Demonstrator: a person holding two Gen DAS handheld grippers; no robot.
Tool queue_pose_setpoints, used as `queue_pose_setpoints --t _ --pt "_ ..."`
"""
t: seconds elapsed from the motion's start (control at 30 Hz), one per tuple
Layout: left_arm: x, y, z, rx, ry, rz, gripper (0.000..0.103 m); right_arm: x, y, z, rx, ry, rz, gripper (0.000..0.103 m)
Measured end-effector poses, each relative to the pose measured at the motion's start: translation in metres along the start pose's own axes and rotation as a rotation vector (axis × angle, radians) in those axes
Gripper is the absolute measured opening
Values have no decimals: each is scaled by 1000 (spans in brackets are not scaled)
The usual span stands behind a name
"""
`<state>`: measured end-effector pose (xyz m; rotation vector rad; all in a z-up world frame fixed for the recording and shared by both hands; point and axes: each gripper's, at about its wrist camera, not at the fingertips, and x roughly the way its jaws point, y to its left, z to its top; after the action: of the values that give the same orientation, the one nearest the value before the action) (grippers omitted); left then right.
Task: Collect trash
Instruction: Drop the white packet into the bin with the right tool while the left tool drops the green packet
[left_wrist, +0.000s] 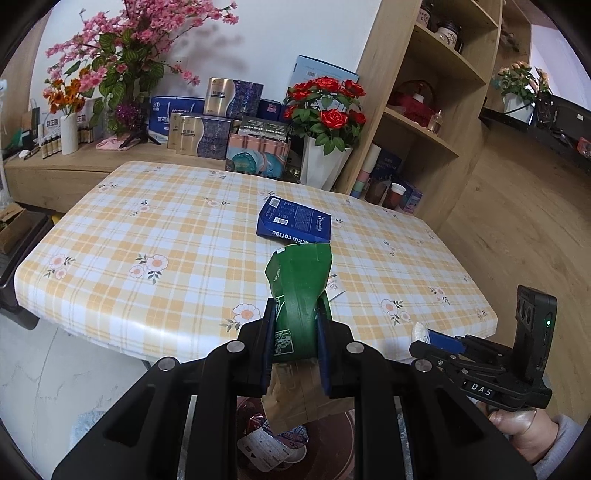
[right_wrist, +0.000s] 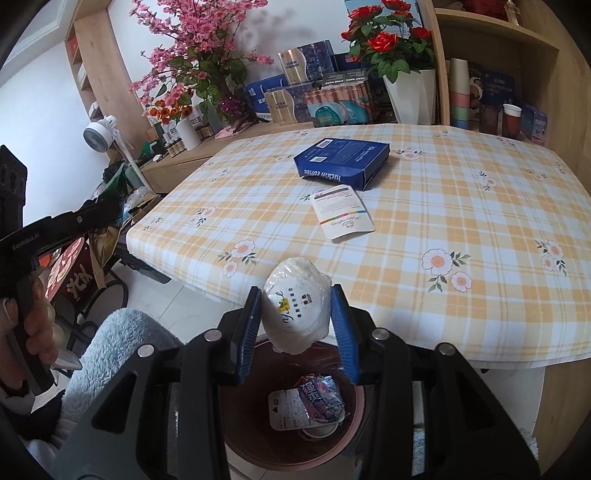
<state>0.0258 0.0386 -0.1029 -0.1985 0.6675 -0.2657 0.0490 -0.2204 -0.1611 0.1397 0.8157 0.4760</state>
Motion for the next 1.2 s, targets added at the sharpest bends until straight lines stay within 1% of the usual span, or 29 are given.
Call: queue_pose_setpoints --t 0.17,0.4,0.47,0.5,0.53,0.6,0.67,0.73,0.8,0.93,1.2 --pt "-7 5 -8 -11 -1 15 19 4 10 -7 -16 20 27 40" --pt "-2 9 -14 -24 12 17 19 18 18 -13 -28 70 47 42" --pt "-1 9 -15 -21 15 17 19 18 20 -12 -32 63 47 47" --pt "0 9 -16 -20 16 17 19 17 21 -12 -31 56 42 56" --pt "0 9 -17 -21 18 17 19 14 21 -11 -28 38 31 62" --pt "2 10 -18 -24 23 16 19 11 19 -9 -18 18 22 66" --pt "4 10 -20 -24 28 17 19 7 15 -6 -1 -12 0 74" --pt "6 9 -22 -23 35 15 19 2 10 -3 13 -48 -27 87" --pt "7 7 -24 -19 41 15 19 -2 5 -1 27 -76 -57 93" --pt "11 3 -28 -6 54 10 19 -10 -6 4 59 -120 -120 97" --pt "22 -7 -37 20 95 -3 20 -19 -24 6 99 -152 -177 97"
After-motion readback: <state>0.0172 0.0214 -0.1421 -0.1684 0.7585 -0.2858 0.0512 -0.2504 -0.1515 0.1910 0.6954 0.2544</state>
